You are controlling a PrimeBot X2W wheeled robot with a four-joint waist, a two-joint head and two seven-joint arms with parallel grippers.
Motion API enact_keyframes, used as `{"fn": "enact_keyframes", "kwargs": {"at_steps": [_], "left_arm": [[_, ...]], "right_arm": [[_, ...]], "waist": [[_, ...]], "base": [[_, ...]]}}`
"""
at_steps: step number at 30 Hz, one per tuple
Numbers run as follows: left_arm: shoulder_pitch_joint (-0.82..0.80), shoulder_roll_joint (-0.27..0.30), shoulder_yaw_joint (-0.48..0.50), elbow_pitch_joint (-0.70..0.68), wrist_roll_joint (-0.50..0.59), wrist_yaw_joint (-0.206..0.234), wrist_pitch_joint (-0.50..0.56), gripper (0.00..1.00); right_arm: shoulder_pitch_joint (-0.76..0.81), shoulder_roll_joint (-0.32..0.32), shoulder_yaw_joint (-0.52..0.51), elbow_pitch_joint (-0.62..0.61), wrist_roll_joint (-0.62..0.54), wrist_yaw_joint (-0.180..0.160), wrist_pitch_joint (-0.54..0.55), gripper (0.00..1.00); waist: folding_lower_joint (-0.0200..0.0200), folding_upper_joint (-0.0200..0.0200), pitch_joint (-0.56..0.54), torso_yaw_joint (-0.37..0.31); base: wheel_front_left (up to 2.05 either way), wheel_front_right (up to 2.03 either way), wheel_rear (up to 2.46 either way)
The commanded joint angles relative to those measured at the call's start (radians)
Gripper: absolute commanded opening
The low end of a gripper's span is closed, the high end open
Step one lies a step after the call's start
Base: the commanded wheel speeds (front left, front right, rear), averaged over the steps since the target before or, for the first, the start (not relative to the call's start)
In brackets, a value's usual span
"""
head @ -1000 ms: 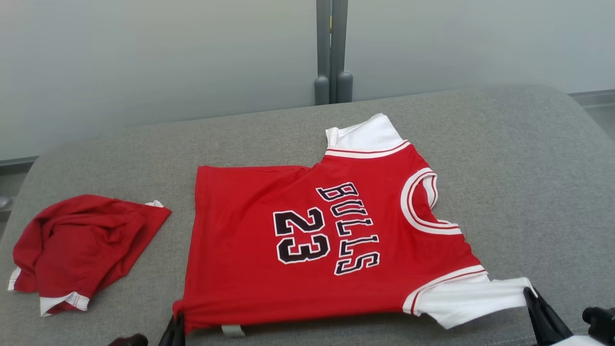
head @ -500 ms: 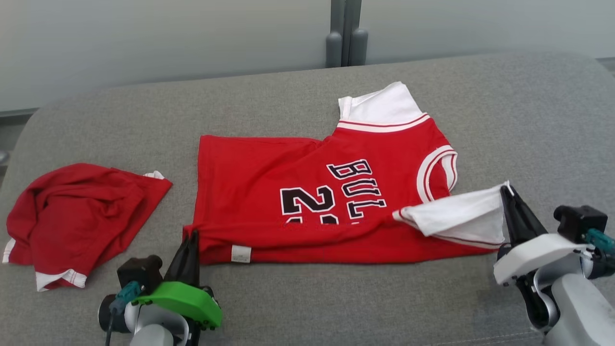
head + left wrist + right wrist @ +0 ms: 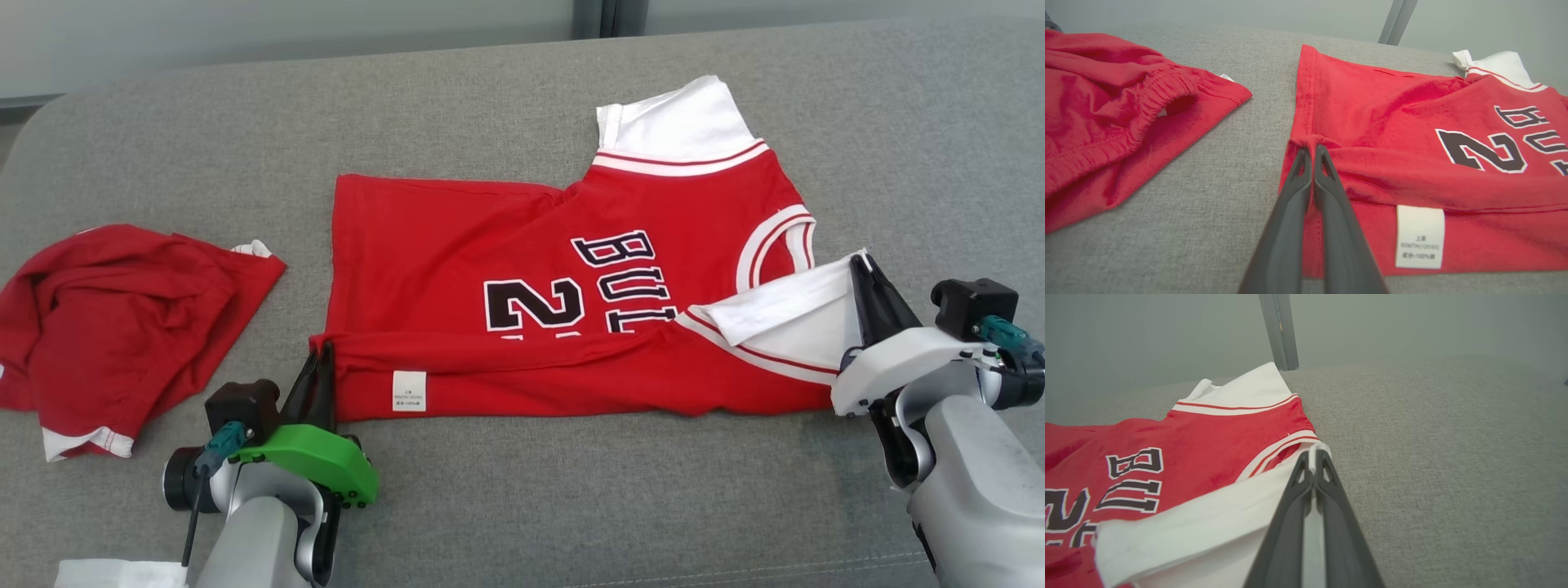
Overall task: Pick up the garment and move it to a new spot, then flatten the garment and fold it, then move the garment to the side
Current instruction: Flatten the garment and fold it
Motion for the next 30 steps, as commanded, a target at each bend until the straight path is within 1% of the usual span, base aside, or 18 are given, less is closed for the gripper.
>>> {"fn": "enact_keyframes", "kwargs": {"at_steps": [1,3,4,5,6,9,13,17,19,24,30], "left_arm": [[-0.024,0.006,-0.001,-0.001,0.012,0.006,0.000,0.00],[-0.030,0.006,0.003,-0.006,0.012,0.012,0.000,0.00],[-0.032,0.006,0.007,-0.008,0.011,0.013,0.000,0.09],[-0.033,0.006,0.010,-0.012,0.013,0.015,0.000,0.47],[-0.031,0.007,0.017,-0.016,0.010,0.023,0.000,1.00],[-0.010,0.006,0.033,-0.040,0.008,0.035,0.000,1.00],[0.040,0.006,0.064,-0.093,0.006,0.042,0.000,1.00],[0.099,0.006,0.077,-0.132,0.021,0.035,0.000,1.00],[0.128,0.006,0.082,-0.145,0.017,0.039,0.000,1.00],[0.163,0.006,0.079,-0.151,0.011,0.037,0.000,1.00],[0.155,0.006,0.067,-0.141,0.014,0.035,0.000,1.00]], "right_arm": [[-0.021,0.000,0.002,0.010,-0.012,-0.001,-0.001,0.00],[-0.041,0.010,0.002,0.019,-0.010,-0.001,-0.001,0.00],[-0.047,0.015,-0.001,0.025,-0.003,-0.001,-0.001,0.15],[-0.051,0.018,-0.004,0.035,0.001,-0.001,-0.001,1.00],[-0.055,0.022,-0.007,0.040,0.005,-0.001,-0.001,1.00],[-0.051,0.026,-0.034,0.008,0.009,-0.001,-0.001,1.00],[0.028,0.023,-0.063,-0.055,0.004,-0.001,-0.001,1.00],[0.125,0.016,-0.039,-0.101,0.019,-0.001,-0.001,1.00],[0.173,0.013,-0.028,-0.110,0.036,-0.001,-0.001,1.00],[0.231,0.015,-0.030,-0.092,0.049,-0.001,-0.001,1.00],[0.199,0.029,-0.023,-0.013,0.056,-0.001,-0.001,1.00]], "waist": [[0.0000,0.0000,0.023,0.000],[0.0000,0.0000,0.033,-0.004],[0.0000,0.0000,0.037,-0.006],[0.0000,0.0000,0.040,-0.008],[0.0000,0.0000,0.042,-0.010],[0.0000,0.0000,0.041,-0.013],[0.0000,0.0000,0.021,-0.014],[0.0000,0.0000,-0.002,-0.016],[0.0000,0.0000,-0.009,-0.019],[0.0000,0.0000,-0.018,-0.023],[0.0000,0.0000,-0.011,-0.013]], "base": [[0.00,0.00,0.00],[0.00,0.00,0.00],[0.00,0.00,0.00],[0.00,0.00,0.00],[0.00,0.00,0.00],[0.00,0.00,0.00],[0.00,0.00,0.00],[0.00,0.00,0.00],[0.00,0.00,0.00],[0.00,0.00,0.00],[0.00,0.00,0.00]]}}
